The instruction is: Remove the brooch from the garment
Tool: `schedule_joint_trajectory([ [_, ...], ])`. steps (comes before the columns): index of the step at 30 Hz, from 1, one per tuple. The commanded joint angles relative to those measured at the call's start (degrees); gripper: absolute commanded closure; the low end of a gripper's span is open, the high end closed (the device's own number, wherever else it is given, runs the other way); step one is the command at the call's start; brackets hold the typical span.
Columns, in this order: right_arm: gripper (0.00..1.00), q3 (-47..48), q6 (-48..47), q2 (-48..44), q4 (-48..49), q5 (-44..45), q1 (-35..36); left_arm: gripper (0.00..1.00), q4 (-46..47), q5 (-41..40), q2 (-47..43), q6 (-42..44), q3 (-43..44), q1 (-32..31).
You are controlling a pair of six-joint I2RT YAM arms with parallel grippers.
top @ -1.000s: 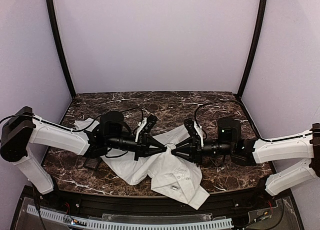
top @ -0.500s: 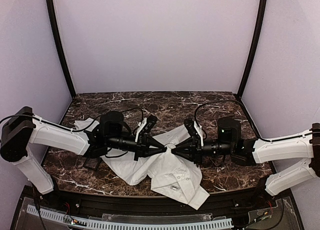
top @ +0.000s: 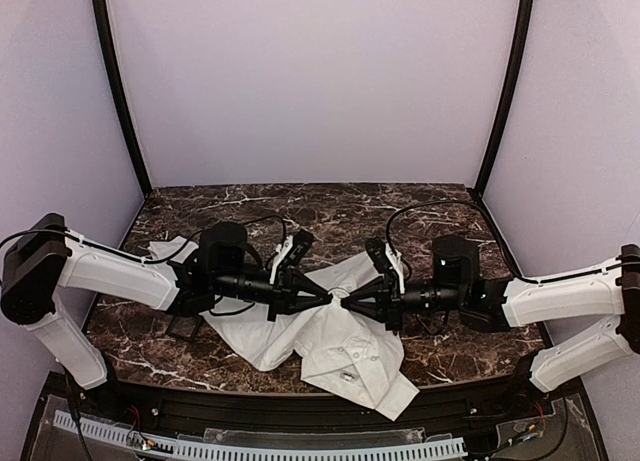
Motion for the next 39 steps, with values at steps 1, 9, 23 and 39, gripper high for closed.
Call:
schedule_joint_trajectory([
  [1,1.00,2.4,2.2,1.8,0.6,5.3,0.0,0.99,1.2,1.1,-2.1,0.2,0.2,-0.4],
  [9,1.00,3.9,5.6,4.5,-0.4,14.8,0.0,0.99,0.7,1.1,-1.4,0.2,0.8,-0.5],
  [23,1.00,8.2,13.9,11.3,-4.8,33.9,0.0,0.99,0.8,1.7,-1.7,0.8,0.7,-0.7],
  [39,0.94,5.6,4.4,7.3,0.9,17.7,1.0,0.99,0.4,-2.6,-2.0,0.5,0.2,-0.7],
])
